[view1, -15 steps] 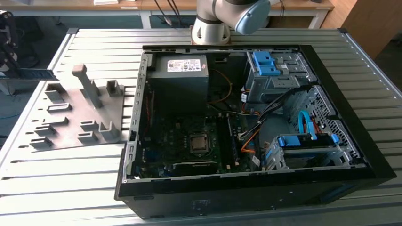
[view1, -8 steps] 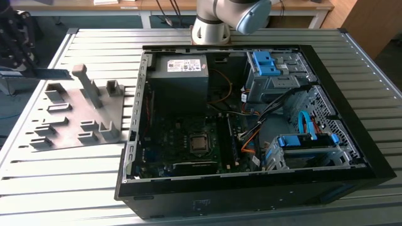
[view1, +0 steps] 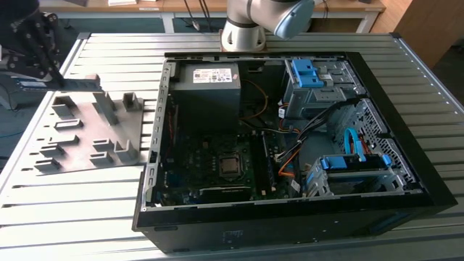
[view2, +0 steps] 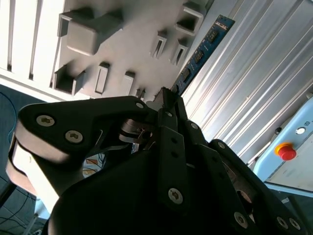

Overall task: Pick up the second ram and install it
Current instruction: 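Pick up the second ram and move it above second insertion slot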

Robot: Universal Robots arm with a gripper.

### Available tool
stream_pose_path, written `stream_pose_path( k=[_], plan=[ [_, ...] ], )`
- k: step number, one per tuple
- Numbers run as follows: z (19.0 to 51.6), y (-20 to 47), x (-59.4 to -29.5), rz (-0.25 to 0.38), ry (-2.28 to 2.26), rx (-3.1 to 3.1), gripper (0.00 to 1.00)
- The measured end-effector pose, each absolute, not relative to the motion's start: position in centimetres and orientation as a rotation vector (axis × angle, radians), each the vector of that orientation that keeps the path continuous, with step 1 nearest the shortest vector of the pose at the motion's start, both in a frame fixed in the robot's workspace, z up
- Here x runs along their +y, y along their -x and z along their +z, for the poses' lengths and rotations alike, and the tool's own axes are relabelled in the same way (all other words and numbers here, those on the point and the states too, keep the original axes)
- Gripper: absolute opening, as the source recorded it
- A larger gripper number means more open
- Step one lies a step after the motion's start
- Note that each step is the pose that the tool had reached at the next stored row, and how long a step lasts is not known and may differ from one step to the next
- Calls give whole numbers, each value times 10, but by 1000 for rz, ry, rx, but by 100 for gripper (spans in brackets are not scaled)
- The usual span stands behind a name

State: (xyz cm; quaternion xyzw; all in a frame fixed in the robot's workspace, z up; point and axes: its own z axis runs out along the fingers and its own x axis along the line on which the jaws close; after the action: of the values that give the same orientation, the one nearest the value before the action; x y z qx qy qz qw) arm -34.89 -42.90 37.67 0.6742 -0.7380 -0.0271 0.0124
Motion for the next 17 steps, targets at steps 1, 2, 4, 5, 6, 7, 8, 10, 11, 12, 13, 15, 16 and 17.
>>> stream_pose_path(
  k=[1, 2, 4, 5, 6, 7, 8, 10, 11, 12, 13, 15, 16, 17],
  plan=[
    [377, 346, -429, -85, -2101, -2300, 14],
    [377, 343, -429, -85, -2101, -2300, 14],
    [377, 338, -429, -85, -2101, -2300, 14],
    [377, 335, -429, -85, -2101, -2300, 14],
    [377, 332, -429, -85, -2101, -2300, 14],
    [377, 329, -429, -86, -2101, -2300, 14],
    [377, 326, -429, -86, -2101, -2300, 14],
    [377, 319, -429, -86, -2101, -2299, 14],
    [377, 316, -429, -86, -2101, -2299, 14],
    [377, 314, -429, -86, -2100, -2299, 14],
    [377, 311, -429, -87, -2100, -2299, 14],
    [377, 305, -429, -87, -2100, -2299, 14],
    [377, 302, -429, -87, -2100, -2299, 14],
    [377, 300, -429, -87, -2100, -2299, 14]
  ],
)
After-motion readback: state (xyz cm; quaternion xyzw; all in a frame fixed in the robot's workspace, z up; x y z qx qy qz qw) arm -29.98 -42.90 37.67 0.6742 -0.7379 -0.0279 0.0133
